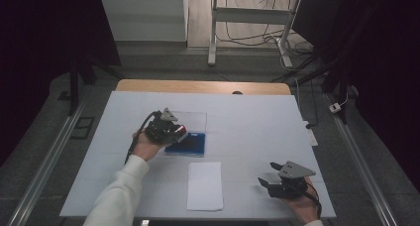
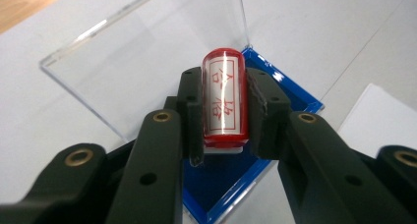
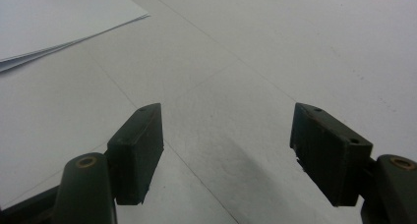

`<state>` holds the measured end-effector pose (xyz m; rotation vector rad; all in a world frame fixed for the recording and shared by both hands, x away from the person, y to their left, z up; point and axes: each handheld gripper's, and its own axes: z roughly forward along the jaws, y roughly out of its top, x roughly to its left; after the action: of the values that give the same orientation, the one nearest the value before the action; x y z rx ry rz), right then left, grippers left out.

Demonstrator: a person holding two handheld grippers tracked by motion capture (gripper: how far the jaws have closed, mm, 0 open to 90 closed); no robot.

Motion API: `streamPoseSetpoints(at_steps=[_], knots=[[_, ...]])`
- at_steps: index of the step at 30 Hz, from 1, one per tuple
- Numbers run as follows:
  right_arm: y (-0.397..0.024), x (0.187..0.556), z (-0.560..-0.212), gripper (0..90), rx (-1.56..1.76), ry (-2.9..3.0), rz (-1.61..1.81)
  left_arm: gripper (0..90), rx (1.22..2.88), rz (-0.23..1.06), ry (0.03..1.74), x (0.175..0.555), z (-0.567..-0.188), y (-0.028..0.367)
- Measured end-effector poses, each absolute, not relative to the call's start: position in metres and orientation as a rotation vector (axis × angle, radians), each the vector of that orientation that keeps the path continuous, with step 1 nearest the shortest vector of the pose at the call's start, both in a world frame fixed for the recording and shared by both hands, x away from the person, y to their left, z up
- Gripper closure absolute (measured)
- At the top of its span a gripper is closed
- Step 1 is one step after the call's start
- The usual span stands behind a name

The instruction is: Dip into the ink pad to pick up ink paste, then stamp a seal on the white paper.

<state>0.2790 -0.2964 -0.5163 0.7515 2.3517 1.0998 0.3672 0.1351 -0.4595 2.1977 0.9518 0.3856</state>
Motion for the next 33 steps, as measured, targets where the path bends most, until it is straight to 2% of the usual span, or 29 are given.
streamPoseSetpoints(at_steps=[22,33], knots=[[-0.296,0.279,-0.517,29.0,0.749,2.355,1.087,69.7,2.151,0.408,0.879,0.341,-0.44,0.141],[-0.295,0.279,-0.517,29.8,0.73,2.363,1.091,69.7,2.17,0.358,0.828,0.327,-0.439,0.134]])
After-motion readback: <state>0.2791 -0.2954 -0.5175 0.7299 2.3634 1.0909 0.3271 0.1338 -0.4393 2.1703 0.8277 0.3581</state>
